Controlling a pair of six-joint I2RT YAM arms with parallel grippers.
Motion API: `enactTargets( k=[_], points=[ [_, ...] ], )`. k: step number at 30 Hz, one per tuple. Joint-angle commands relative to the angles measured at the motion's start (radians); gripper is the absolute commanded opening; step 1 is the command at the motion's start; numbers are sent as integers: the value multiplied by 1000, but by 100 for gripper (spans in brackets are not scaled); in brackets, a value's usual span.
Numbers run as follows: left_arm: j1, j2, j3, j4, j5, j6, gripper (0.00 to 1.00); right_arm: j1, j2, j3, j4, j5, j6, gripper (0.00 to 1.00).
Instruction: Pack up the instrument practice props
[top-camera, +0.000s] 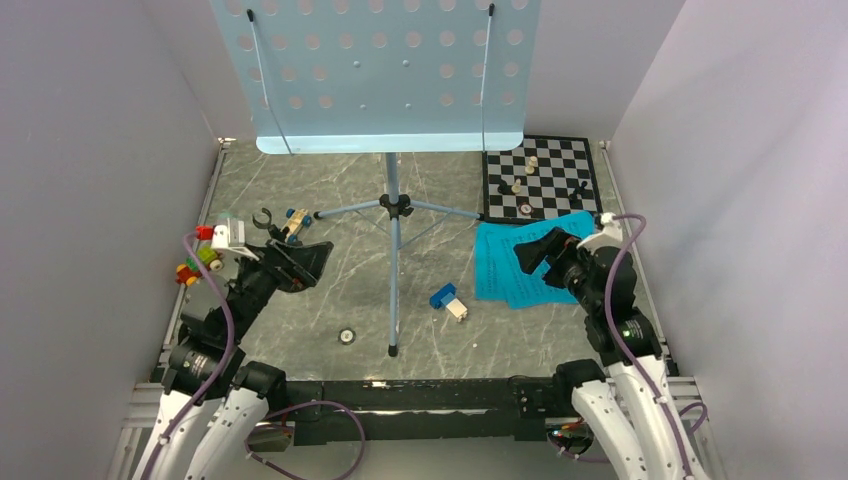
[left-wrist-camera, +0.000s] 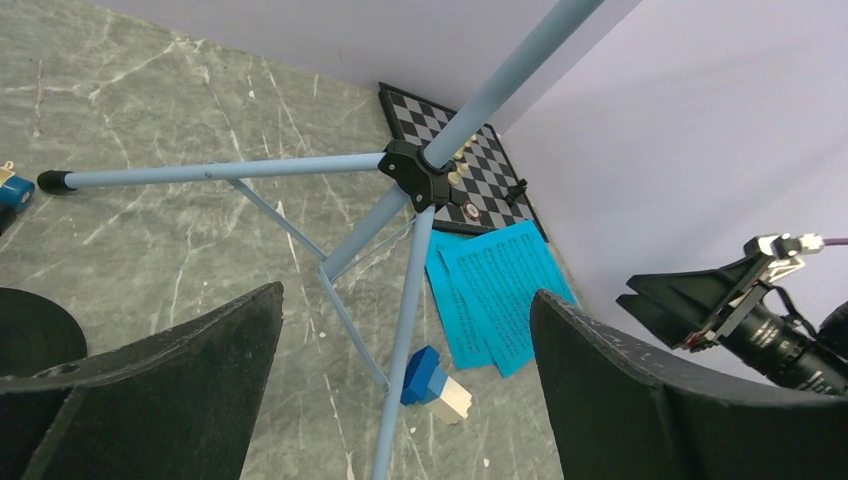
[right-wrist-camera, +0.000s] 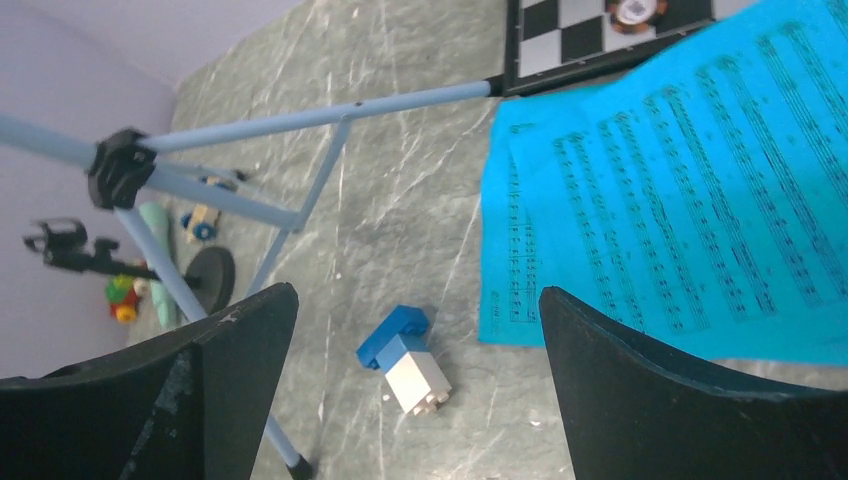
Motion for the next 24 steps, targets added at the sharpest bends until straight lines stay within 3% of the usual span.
enactTargets(
  k=[1,4,9,11,18,24],
  points=[
    [4,18,-12,2,-17,36,96,106,80,111,58,-19,-157,96],
    [4,18,-25,-1,-16,44,96,255,123,168,28,152,-228,95],
    [4,19,-49,18,-25,55,98,514,259,282,-100,648,-265,93],
    [4,25,-62,57,-12,75,99,564,278,282,-85,731,-255,96],
    [3,129,-43,303,134,221,99,569,194,142,206,515,-218,100],
    [3,304,-18,609,231,255,96,569,279,163,269,254,-212,100]
  ],
)
